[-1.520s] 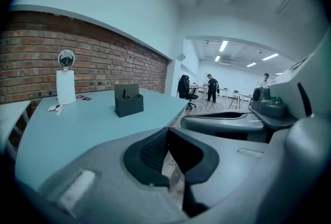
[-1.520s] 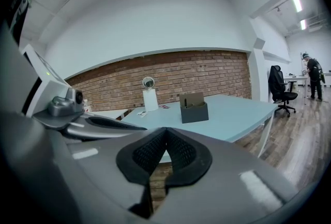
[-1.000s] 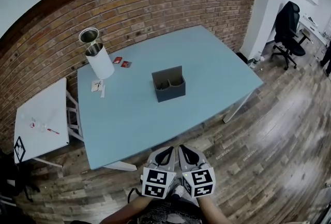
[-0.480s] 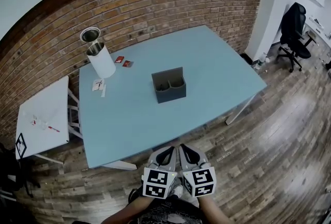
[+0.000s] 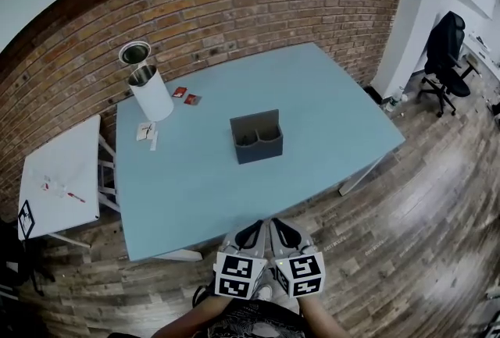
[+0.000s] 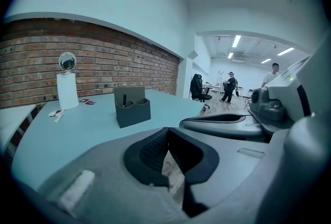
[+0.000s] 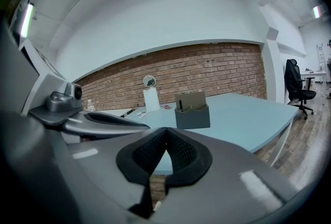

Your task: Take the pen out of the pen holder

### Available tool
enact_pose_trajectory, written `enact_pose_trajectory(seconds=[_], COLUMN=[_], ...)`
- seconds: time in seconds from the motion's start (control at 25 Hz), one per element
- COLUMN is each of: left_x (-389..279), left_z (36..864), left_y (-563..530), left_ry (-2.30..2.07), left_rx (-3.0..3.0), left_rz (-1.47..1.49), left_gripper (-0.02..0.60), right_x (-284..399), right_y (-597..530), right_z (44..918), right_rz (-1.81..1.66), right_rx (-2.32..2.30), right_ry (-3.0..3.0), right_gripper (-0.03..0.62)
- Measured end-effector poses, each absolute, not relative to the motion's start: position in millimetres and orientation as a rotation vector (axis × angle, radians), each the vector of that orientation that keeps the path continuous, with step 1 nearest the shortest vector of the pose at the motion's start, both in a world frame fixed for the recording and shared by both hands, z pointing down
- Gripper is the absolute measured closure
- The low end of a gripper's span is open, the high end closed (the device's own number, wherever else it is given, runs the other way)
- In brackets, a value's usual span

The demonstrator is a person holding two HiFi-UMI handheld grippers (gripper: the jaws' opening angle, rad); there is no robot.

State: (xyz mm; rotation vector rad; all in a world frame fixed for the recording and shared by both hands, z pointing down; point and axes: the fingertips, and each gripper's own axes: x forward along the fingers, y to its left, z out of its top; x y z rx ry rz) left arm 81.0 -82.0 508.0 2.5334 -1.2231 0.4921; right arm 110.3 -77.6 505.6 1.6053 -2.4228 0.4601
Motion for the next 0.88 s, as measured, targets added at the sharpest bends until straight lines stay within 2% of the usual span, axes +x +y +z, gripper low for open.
enact_pose_trajectory(seconds=[0.88], left_x=[58], left_z=[510], left_y=[-180], left_ry=[-1.231], left_rx=[2.511], left_rz=[0.440], left_gripper=[0.577], right_x=[81], right_y=[-178], right_z=[504], right_rz=[0.384], right_rx=[1.559], right_ry=[-2.403], right_gripper=[0.591])
